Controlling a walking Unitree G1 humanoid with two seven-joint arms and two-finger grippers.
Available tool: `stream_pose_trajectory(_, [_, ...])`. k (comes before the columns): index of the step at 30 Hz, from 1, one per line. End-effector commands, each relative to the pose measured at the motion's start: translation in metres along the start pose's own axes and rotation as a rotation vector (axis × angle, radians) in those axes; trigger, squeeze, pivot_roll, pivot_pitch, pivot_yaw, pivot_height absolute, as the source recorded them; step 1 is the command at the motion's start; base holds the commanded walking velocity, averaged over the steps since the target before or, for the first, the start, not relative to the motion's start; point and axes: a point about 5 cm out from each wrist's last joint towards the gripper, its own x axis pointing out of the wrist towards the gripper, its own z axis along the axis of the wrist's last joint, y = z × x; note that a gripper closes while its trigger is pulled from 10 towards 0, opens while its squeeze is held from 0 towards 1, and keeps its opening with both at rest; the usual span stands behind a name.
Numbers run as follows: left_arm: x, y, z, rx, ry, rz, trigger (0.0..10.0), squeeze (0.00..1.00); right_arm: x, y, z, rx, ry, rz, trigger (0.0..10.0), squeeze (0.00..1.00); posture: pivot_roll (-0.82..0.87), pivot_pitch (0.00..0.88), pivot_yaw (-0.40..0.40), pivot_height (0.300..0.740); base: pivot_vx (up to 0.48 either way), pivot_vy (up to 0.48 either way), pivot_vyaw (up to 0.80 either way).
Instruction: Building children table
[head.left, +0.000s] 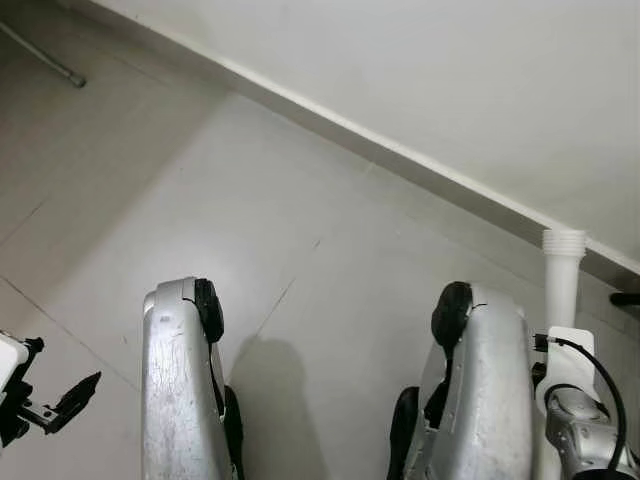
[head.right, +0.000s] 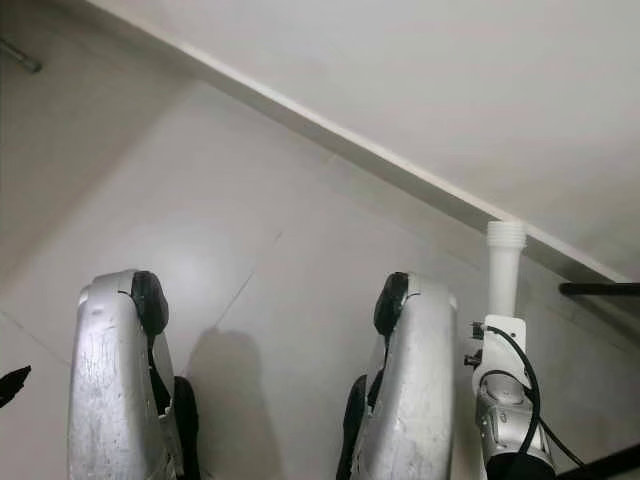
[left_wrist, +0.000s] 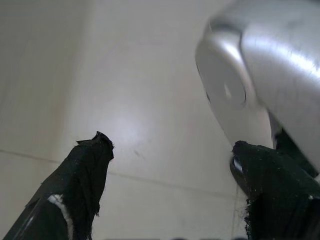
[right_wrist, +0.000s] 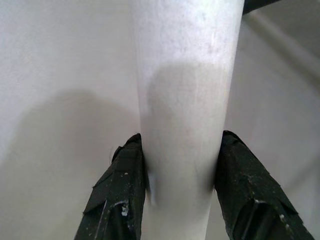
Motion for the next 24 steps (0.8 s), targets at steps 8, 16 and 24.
stream_pose_trajectory(8, [0.02, -0.009, -0.015, -0.055, -0.015, 0.05, 10.0, 0.0, -0.016, 0.009, 0.02, 0.008, -0.095, -0.024, 0.0, 0.0, 0.02, 0.191, -0.089, 0.379, 0.0, 0.0, 0.0])
stream_pose_trajectory(16, [0.032, -0.013, -0.014, -0.083, -0.065, 0.092, 10.0, 0.0, -0.028, 0.025, 0.05, 0.016, -0.22, 0.05, 0.0, 0.0, 0.0, 0.113, -0.114, 0.399, 0.0, 0.0, 0.0])
stream_pose_trajectory(24, [0.051, -0.026, -0.01, -0.129, -0.145, 0.138, 10.0, 0.0, -0.041, 0.038, 0.074, -0.037, -0.318, 0.117, 0.0, 0.0, -0.02, 0.04, -0.142, 0.439, 0.0, 0.0, 0.0])
